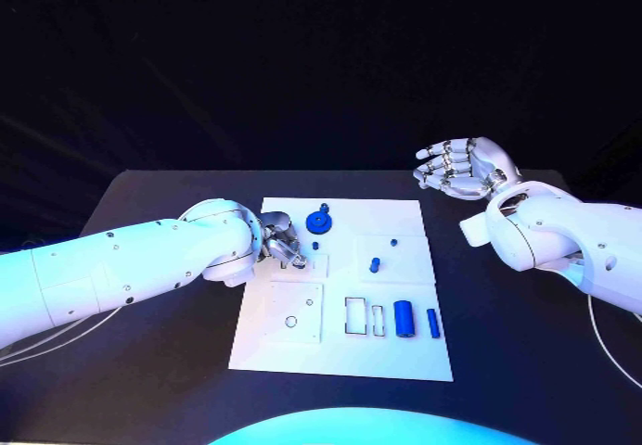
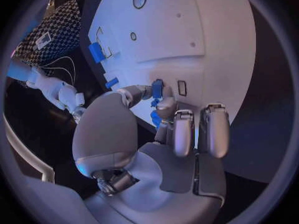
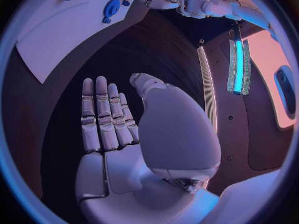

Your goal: Assemble the parts on the task board

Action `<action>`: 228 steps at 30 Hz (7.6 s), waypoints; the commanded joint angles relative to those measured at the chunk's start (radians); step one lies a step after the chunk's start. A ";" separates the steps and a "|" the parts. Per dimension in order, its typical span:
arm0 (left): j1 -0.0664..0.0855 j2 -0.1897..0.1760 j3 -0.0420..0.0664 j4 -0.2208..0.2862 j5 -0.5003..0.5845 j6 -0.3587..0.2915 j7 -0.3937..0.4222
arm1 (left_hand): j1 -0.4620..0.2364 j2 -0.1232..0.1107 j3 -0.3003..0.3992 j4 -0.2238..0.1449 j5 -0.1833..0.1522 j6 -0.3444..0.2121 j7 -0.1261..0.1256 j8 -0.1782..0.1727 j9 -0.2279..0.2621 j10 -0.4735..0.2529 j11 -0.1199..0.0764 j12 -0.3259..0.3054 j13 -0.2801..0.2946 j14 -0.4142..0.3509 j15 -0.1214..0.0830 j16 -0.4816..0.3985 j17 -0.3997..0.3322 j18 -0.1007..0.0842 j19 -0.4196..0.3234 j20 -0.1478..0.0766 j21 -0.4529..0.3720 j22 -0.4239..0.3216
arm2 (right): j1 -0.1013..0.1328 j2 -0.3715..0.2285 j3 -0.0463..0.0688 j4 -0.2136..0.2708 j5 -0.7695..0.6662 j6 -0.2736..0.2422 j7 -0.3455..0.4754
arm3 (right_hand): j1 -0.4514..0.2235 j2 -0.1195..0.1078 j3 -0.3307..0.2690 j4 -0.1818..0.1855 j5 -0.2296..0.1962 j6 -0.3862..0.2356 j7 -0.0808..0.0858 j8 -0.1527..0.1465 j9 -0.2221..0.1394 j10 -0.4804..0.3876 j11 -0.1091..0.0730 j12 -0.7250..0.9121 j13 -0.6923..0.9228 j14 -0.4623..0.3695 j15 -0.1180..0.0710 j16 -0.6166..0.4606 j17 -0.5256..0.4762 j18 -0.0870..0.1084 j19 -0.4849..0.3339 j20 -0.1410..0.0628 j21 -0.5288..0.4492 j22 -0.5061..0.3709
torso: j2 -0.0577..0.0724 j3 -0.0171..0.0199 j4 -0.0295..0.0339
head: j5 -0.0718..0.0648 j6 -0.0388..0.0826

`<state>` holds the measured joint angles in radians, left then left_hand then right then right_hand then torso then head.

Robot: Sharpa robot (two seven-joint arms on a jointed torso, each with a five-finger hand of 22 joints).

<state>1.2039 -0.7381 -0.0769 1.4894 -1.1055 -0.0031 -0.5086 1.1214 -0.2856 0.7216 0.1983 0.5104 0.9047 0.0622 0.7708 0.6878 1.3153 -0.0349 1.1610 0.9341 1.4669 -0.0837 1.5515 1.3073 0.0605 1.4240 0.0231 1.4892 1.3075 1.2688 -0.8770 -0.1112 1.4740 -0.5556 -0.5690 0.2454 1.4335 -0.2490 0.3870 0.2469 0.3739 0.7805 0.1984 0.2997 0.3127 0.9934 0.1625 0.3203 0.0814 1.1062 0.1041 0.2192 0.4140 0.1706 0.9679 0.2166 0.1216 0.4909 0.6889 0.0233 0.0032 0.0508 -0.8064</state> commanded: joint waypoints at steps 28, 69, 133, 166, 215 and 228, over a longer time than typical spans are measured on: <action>-0.005 0.016 -0.006 -0.018 -0.013 0.101 -0.013 | -0.030 0.025 0.104 -0.133 -0.019 0.053 -0.046 0.003 0.069 0.015 -0.016 -0.013 -0.003 0.096 -0.016 0.005 0.236 -0.012 0.004 -0.007 0.003 0.038 | 0.000 -0.002 0.000 0.003 0.002 0.022 0.005 | -0.010 -0.008 0.004 -0.004 0.003 0.006 0.037 -0.007 -0.005 0.009 0.004 -0.009 -0.010 -0.002 0.008 -0.014 -0.007 0.009 -0.001 0.003 -0.013 -0.009 | 0.000 0.0013 -0.0005 | -0.003 -0.005; -0.005 0.032 -0.007 -0.036 -0.014 0.119 -0.012 | -0.058 0.045 -0.157 -0.022 -0.036 0.083 -0.058 -0.027 0.062 0.015 -0.024 -0.017 0.007 0.095 -0.023 0.004 0.233 -0.013 0.007 -0.016 -0.003 0.039 | 0.000 -0.002 0.000 0.003 -0.003 0.020 -0.003 | -0.031 -0.008 0.002 -0.007 -0.002 0.015 0.037 -0.012 -0.013 0.016 0.004 -0.018 -0.018 -0.005 0.010 -0.036 -0.018 0.009 0.015 0.004 -0.013 -0.022 | 0.000 0.0010 -0.0007 | -0.010 -0.013; -0.002 0.001 0.035 -0.024 -0.013 0.091 -0.007 | -0.112 0.085 -0.399 0.096 -0.292 0.099 -0.055 -0.051 0.064 0.016 -0.020 -0.012 0.023 0.096 -0.020 0.004 0.235 -0.012 0.007 -0.013 -0.008 0.040 | -0.001 0.000 0.000 -0.005 0.003 0.010 0.012 | -0.056 0.026 -0.101 -0.009 -0.042 0.023 0.056 -0.033 -0.047 -0.008 0.030 -0.058 -0.018 -0.114 0.060 -0.148 -0.126 0.009 -0.193 0.065 -0.061 -0.189 | -0.002 -0.0002 0.0008 | -0.013 -0.008; 0.109 0.063 0.101 -0.287 0.063 0.163 0.013 | 0.046 0.113 -0.452 0.097 -0.274 -0.091 0.062 -0.253 -0.061 -0.238 0.082 -0.283 -0.335 0.059 0.067 -0.051 0.137 0.022 -0.100 0.067 -0.091 -0.115 | 0.000 0.000 0.000 -0.007 0.012 0.028 0.016 | -0.037 0.037 -0.097 -0.018 -0.037 0.028 0.053 -0.033 -0.051 0.000 0.027 -0.063 -0.018 -0.090 0.054 -0.137 -0.139 0.014 -0.185 0.064 -0.053 -0.207 | 0.005 -0.0011 -0.0014 | 0.003 0.017; 0.095 0.174 0.052 -0.436 0.114 0.274 0.025 | 0.024 0.161 -0.513 0.094 -0.284 -0.002 0.022 -0.208 -0.056 -0.190 0.048 -0.263 -0.362 0.078 0.039 -0.024 0.179 0.007 -0.049 0.046 -0.057 -0.042 | -0.001 0.011 0.000 -0.014 0.013 0.034 0.017 | -0.036 0.039 -0.093 -0.018 -0.028 0.030 0.052 -0.033 -0.053 0.002 0.026 -0.065 -0.018 -0.086 0.053 -0.136 -0.143 0.013 -0.186 0.064 -0.055 -0.213 | 0.012 -0.0003 -0.0055 | 0.002 0.016; 0.092 0.182 0.050 -0.448 0.120 0.264 0.030 | 0.072 0.180 -0.489 0.094 -0.282 0.000 0.018 -0.211 -0.054 -0.186 0.043 -0.269 -0.370 0.079 0.035 -0.024 0.180 0.007 -0.049 0.041 -0.056 -0.040 | -0.001 0.013 0.000 -0.015 0.013 0.035 0.017 | -0.036 0.040 -0.092 -0.018 -0.024 0.031 0.052 -0.033 -0.053 0.003 0.026 -0.066 -0.018 -0.085 0.053 -0.136 -0.144 0.013 -0.187 0.064 -0.056 -0.215 | 0.012 -0.0014 -0.0053 | 0.001 0.016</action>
<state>1.2962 -0.5593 -0.0267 1.0423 -0.9950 0.2548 -0.4883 1.1841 -0.1074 0.2270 0.2913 0.2244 0.8992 0.0785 0.5595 0.6325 1.1247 0.0090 0.8938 0.5655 1.4669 -0.0411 1.5244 1.3074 0.0762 1.3704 0.0696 1.4281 1.2658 1.2687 -0.8651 -0.1112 1.4591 -0.5404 -0.5499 0.2477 1.3924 -0.2158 0.2930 0.2301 0.3468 0.8041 0.2035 0.2726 0.2608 0.9878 0.1894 0.2608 0.0650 1.0148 0.1552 0.0777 0.2712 0.1701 0.7768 0.2823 0.0635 0.2765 0.7010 0.0221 -0.0016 0.0529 -0.7913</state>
